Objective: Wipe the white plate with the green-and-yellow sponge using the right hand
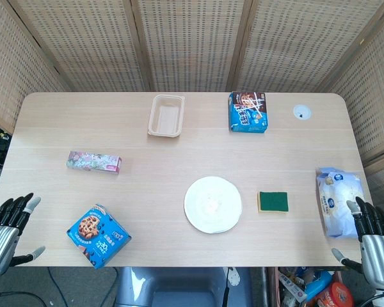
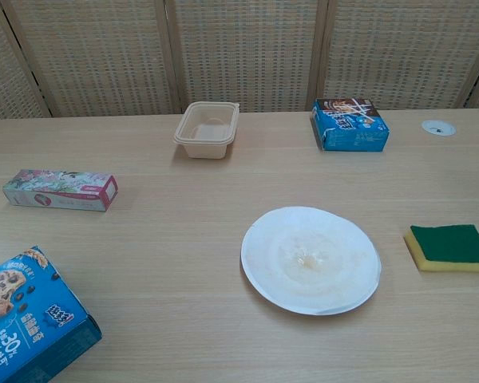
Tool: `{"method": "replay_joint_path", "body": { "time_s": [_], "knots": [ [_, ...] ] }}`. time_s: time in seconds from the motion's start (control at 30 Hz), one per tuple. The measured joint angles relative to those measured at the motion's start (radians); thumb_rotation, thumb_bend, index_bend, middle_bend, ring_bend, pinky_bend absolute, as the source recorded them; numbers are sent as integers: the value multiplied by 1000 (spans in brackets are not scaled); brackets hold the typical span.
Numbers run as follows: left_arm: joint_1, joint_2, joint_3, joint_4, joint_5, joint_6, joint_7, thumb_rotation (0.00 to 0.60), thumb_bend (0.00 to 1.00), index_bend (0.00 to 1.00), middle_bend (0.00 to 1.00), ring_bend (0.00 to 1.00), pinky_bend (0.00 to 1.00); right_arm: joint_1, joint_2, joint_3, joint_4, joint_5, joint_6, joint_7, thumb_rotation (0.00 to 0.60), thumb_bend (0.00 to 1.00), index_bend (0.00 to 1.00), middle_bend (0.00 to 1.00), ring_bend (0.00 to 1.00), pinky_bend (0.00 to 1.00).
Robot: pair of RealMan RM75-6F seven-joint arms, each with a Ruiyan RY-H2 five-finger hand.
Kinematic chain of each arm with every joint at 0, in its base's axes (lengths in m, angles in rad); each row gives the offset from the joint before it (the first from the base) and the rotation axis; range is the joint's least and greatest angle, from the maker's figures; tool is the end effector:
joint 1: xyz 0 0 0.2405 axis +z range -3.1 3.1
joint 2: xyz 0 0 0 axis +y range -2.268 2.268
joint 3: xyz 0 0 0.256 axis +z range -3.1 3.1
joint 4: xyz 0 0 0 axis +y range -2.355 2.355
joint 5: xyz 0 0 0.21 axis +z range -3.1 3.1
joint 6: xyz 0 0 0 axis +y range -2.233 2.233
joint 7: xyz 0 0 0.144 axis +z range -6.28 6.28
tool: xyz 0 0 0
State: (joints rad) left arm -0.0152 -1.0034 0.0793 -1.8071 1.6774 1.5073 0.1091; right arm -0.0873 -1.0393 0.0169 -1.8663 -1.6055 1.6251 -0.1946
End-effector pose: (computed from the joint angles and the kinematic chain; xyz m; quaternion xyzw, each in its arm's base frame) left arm -0.2764 0.1301 0.1569 -0.6531 -0.3922 -0.3626 0.5368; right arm -0.2737 -0.1235 0.1746 0.5715 -0.3792 0.3826 0.6191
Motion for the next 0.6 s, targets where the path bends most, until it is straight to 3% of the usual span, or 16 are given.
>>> {"method": "replay_joint_path", "body": {
  "time_s": [0.43, 0.6],
  "knots": [
    [-2, -6, -9, 5, -6, 8, -4, 600, 0, 0, 0, 0, 0, 17, -3, 1, 9, 20, -40, 20, 600, 0, 0, 0, 0, 0],
    [-9, -12, -16, 6, -22, -6, 7, 600, 0, 0, 0, 0, 0, 60, -14, 0, 19, 30, -127, 25, 600, 0, 0, 0, 0, 0]
  ]
}}
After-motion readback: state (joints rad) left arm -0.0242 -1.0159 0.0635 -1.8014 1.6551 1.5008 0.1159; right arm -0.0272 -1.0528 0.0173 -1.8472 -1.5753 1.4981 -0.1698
